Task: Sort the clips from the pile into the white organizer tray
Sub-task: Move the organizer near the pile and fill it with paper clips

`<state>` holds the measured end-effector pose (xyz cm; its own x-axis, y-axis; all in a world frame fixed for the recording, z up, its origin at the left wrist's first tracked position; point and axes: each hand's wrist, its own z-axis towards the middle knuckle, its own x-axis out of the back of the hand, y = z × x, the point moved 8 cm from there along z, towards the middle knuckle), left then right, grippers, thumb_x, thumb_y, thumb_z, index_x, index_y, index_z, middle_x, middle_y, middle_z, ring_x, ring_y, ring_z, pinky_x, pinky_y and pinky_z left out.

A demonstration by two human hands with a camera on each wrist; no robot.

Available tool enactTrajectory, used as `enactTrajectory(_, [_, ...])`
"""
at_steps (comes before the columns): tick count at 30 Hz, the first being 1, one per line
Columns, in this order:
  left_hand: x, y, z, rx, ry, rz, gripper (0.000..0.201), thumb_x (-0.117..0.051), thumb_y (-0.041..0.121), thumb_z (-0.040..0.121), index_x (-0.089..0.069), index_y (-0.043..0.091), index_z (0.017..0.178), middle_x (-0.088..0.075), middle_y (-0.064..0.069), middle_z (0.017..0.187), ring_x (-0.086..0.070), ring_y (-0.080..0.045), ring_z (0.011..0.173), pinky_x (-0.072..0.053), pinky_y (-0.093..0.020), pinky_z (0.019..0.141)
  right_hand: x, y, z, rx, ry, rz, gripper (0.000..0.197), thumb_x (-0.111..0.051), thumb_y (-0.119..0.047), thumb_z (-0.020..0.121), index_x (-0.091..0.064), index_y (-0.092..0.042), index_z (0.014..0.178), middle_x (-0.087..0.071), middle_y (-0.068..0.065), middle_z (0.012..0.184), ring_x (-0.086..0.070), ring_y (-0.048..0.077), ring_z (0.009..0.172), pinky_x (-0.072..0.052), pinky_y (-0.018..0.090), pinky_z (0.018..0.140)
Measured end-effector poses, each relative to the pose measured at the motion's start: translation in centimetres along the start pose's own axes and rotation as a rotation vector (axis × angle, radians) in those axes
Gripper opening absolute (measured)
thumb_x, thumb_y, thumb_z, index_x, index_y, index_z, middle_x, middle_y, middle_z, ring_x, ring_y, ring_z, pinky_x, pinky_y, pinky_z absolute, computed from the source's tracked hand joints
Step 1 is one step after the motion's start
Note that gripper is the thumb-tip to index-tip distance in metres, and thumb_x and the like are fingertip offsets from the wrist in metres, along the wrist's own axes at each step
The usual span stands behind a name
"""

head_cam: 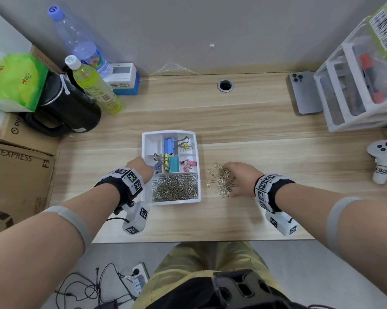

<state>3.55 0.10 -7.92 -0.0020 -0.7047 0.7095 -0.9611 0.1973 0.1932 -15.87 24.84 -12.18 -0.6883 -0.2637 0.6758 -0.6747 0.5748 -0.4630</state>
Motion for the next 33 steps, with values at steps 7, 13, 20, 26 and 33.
enactTrajectory(7, [0.1, 0.1, -0.1, -0.003, -0.006, 0.006, 0.012, -0.044, 0.01, 0.089, -0.047, 0.007, 0.078, -0.057, -0.013, 0.079, -0.054, -0.028, 0.066, -0.046, -0.033, 0.062, 0.9, -1.0, -0.1, -0.039, 0.129, 0.047, 0.099, -0.086, -0.044, 0.06, -0.036, -0.02, 0.142, -0.045, 0.0, 0.123, -0.054, 0.016, 0.096, -0.048, 0.028, 0.085])
enactTrajectory(13, [0.1, 0.2, -0.2, -0.012, -0.011, 0.012, 0.013, -0.044, 0.01, 0.09, -0.045, 0.007, 0.078, -0.054, -0.012, 0.076, -0.054, -0.028, 0.064, -0.045, -0.033, 0.062, 0.8, -2.2, -0.4, -0.022, 0.175, -0.057, 0.12, -0.083, -0.061, 0.04, -0.027, -0.03, 0.141, -0.03, -0.002, 0.133, -0.037, 0.018, 0.119, -0.047, 0.036, 0.094])
enactTrajectory(20, [0.1, 0.4, -0.3, -0.027, -0.008, 0.023, 0.01, -0.045, 0.012, 0.091, -0.048, 0.004, 0.086, -0.055, -0.012, 0.077, -0.053, -0.027, 0.06, -0.044, -0.031, 0.059, -0.8, -3.3, 0.3, 0.059, 0.177, 0.011, 0.067, -0.076, -0.042, 0.074, -0.049, -0.027, 0.134, -0.037, 0.0, 0.132, -0.04, 0.022, 0.116, -0.042, 0.037, 0.102])
enactTrajectory(26, [0.2, 0.5, -0.6, -0.039, 0.004, 0.034, 0.009, -0.045, 0.012, 0.092, -0.047, 0.004, 0.088, -0.051, -0.01, 0.075, -0.05, -0.025, 0.058, -0.041, -0.029, 0.055, -1.0, -3.1, 0.3, 0.109, 0.184, 0.038, 0.034, -0.068, -0.024, 0.085, -0.061, -0.018, 0.117, -0.045, 0.0, 0.117, -0.043, 0.023, 0.109, -0.043, 0.041, 0.1])
enactTrajectory(33, [0.3, 0.5, -0.6, -0.036, -0.019, 0.042, 0.01, -0.045, 0.014, 0.093, -0.047, 0.005, 0.088, -0.05, -0.007, 0.075, -0.051, -0.024, 0.06, -0.043, -0.03, 0.058, 0.9, -2.4, -0.5, 0.084, 0.171, -0.065, 0.088, -0.075, -0.061, 0.056, -0.044, -0.029, 0.132, -0.037, -0.006, 0.122, -0.038, 0.017, 0.11, -0.047, 0.034, 0.09])
